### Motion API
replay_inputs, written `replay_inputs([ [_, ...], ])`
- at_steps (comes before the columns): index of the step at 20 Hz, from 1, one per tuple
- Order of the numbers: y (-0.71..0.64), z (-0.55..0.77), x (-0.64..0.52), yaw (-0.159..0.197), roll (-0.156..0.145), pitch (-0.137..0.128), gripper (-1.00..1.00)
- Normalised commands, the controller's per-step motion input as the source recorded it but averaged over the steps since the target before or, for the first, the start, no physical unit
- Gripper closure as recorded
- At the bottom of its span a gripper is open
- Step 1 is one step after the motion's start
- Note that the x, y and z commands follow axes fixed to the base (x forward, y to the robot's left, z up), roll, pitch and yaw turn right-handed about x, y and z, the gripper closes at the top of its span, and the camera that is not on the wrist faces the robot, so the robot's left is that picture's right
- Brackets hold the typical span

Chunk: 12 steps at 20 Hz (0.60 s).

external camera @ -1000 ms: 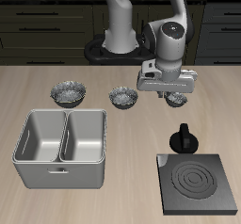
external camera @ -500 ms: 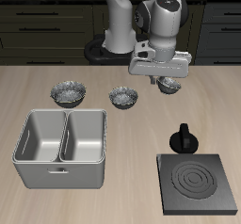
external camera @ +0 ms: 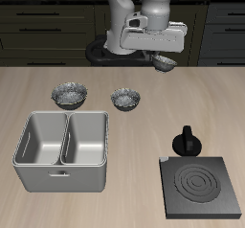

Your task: Place the smallest bowl in the left side of the drainer and the medium bowl in the right side

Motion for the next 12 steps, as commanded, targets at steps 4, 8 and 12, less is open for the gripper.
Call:
replay_inputs([
  [4, -0.29, 0.45, 0.06, 0.011, 0.040, -0.030, 1.00],
  [8, -0.31, 0.39, 0.05, -0.038, -0.023, -0.036, 1.00],
  [12, -0.03, 0.19, 0.04, -0.010, 0.056, -0.011, 1.00],
])
